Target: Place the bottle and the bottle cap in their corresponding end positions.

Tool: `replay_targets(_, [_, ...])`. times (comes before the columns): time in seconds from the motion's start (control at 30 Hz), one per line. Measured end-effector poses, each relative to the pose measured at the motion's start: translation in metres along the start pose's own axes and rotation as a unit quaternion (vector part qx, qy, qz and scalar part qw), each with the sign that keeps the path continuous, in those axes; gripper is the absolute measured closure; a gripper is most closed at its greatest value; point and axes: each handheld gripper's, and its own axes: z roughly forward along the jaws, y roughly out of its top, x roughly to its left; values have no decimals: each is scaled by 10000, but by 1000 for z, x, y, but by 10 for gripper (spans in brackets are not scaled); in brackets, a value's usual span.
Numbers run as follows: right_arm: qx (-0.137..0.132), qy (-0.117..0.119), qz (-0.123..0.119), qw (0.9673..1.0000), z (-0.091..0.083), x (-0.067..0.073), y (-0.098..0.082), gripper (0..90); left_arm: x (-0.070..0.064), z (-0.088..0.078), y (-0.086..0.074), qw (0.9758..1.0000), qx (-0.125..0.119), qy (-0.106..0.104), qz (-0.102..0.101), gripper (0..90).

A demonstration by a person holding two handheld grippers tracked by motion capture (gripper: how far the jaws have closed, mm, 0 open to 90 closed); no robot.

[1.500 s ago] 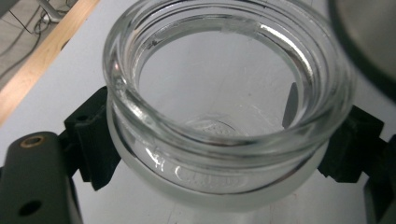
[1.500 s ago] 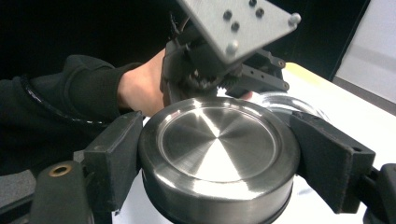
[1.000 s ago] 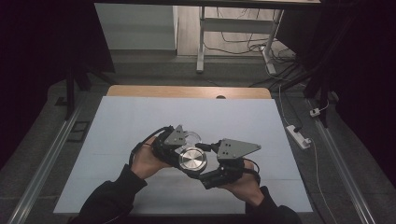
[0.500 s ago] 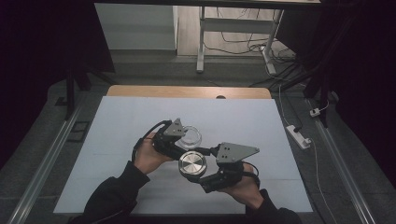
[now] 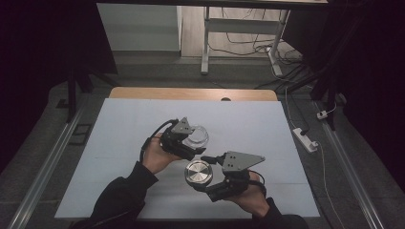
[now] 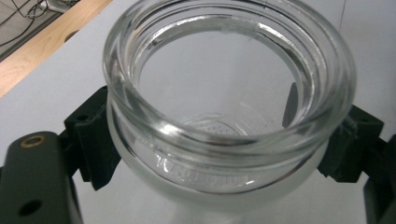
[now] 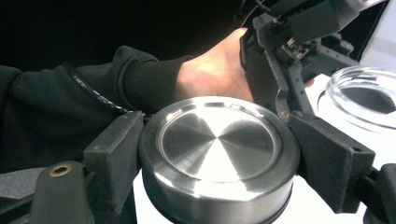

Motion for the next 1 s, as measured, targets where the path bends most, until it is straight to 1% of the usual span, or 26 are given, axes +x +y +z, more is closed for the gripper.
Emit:
replay_targets(0.17, [35,-3,38,10000,1,-2,-10,198,4,4,-1,10000,-10,30,-40,157])
replay_targets(0.27, [72,-26,43,10000,2,-3,-16,198,6,7,-3,9999,-34,50,-100,157])
replay_targets(0.43, [140,-21,113,9998,8,-6,-29,199,11,11,-5,9997,-77,84,-210,157])
replay_targets(0.53, [192,-51,64,9998,11,-8,-35,198,14,13,-7,9996,-111,87,-256,157])
replay_targets(0.63, [224,-39,117,9997,14,-11,-42,198,15,15,-9,9994,-124,110,-296,157])
replay_targets(0.67, [263,-45,132,9996,15,-12,-45,198,16,16,-10,9994,-118,114,-298,157])
replay_targets(0.77, [360,-77,73,9993,19,-15,-52,198,18,19,-13,9993,-112,133,-324,157])
replay_targets(0.87, [403,-57,176,9990,23,-19,-57,198,19,22,-15,9992,-113,143,-356,157])
replay_targets(1.0, [567,-69,189,9982,31,-23,-66,198,20,26,-19,9992,-77,182,-360,157])
